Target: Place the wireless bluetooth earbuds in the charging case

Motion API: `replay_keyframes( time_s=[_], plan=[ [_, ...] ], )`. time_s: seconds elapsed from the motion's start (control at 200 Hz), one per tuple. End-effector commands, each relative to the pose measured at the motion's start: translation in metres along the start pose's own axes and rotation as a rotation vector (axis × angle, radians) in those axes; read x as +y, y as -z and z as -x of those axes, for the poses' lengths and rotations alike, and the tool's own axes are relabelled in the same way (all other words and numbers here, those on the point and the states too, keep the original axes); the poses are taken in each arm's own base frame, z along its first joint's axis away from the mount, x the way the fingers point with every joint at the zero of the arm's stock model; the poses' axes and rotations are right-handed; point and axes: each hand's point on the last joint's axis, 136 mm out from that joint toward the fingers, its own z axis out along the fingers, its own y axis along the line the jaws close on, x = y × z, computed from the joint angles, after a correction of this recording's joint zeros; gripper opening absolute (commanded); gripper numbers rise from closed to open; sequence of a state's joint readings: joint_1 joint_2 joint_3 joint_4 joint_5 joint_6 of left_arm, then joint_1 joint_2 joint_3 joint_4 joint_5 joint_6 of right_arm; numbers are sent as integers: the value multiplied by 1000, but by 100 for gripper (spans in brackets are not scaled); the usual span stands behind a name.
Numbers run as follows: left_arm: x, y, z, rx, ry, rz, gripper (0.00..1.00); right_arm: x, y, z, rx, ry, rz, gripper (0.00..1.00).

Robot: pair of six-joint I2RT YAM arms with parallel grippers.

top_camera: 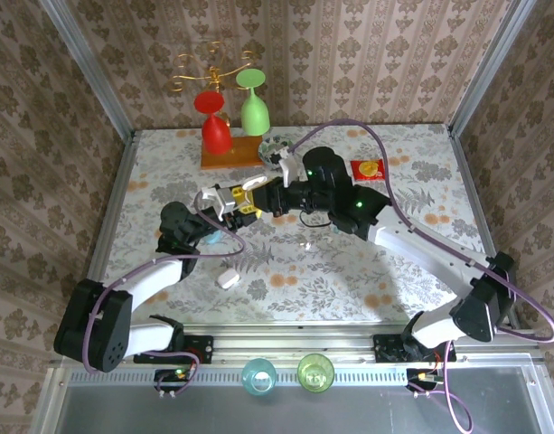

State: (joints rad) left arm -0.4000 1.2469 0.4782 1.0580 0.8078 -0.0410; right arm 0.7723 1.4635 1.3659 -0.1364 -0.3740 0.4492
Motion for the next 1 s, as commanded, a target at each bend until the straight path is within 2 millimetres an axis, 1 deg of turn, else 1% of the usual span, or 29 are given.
replay_keyframes(
  time_s=[0.0,0.195,0.365,0.64,0.995],
  plan=[
    [-6,-2,17,-53,-27,-31,24,8,-1,17,-36,31,30,20],
    [-8,-2,19,-56,-33,-34,24,-6,-7,17,-37,36,-26,20],
    [-6,-1,16,-52,-28,-26,24,-19,-12,10,-22,43,-74,20],
    [-5,-2,21,-62,-37,-17,24,-29,-19,1,-5,33,-96,20],
    [2,-3,21,-60,-30,16,24,-33,-26,-9,37,-3,-93,22]
  ],
)
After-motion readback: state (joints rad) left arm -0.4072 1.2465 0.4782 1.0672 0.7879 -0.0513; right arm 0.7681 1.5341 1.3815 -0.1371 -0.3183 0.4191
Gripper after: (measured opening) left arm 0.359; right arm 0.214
